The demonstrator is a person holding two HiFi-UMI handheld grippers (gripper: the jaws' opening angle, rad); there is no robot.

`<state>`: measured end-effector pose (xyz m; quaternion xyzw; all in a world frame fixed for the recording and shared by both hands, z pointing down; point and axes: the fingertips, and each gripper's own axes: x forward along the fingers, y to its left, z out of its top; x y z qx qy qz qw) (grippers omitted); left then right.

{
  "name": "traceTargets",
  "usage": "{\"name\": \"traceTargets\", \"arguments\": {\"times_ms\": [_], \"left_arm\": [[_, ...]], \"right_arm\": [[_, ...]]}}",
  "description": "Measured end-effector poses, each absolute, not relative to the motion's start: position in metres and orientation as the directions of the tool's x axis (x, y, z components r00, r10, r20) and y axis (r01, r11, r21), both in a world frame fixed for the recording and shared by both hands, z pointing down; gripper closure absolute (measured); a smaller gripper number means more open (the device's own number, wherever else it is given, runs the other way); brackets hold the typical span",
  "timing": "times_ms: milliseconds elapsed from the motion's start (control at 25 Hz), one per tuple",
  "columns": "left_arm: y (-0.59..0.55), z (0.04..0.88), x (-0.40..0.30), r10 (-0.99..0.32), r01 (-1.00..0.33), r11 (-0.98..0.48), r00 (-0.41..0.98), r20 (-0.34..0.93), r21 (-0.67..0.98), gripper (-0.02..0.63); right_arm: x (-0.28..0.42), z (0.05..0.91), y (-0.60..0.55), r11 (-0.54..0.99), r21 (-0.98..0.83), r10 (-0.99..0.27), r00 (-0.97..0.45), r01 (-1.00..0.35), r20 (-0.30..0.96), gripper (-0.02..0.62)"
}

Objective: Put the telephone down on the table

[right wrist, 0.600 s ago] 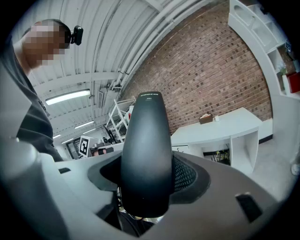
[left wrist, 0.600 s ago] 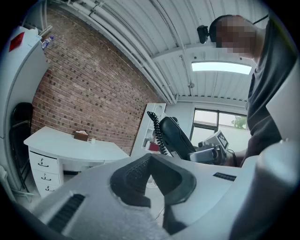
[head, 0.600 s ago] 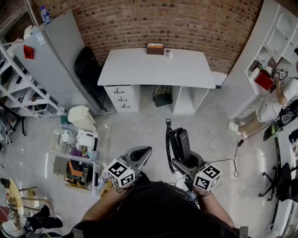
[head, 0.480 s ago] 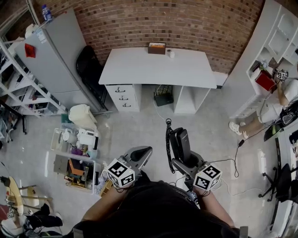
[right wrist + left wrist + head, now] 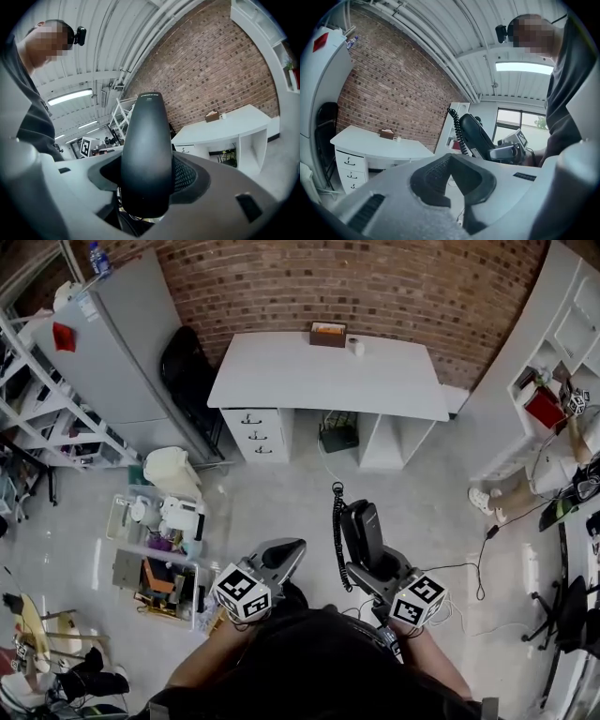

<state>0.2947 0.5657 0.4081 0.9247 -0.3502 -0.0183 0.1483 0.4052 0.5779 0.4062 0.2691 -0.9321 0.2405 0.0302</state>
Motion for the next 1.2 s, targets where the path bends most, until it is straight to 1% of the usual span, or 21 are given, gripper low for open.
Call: {"name": "traceTargets", "arguments": {"times_ms": [400, 840, 1200], "left_arm": [[0.497, 0.411, 0.201, -0.657, -0.640, -0.701, 0.751, 0.062, 0.314, 0.598], [0.448, 0.387, 0.116, -0.649, -0.631, -0.727, 0.760, 0.029, 0.270, 0.598], [0.446, 0.393, 0.062, -0.706, -0.684, -0.671, 0.707, 0.033, 0.288, 0.598]], "right_arm": [[0.311, 0.408, 0.505, 0.732, -0.436, -0.480, -0.850, -0.523, 0.214, 0.325], [0.219, 0.387, 0.445, 0.747, -0.410, -0.486, -0.851, -0.523, 0.200, 0.325], [0.165, 0.394, 0.435, 0.781, -0.417, -0.411, -0.886, -0.464, 0.216, 0.325]]}}
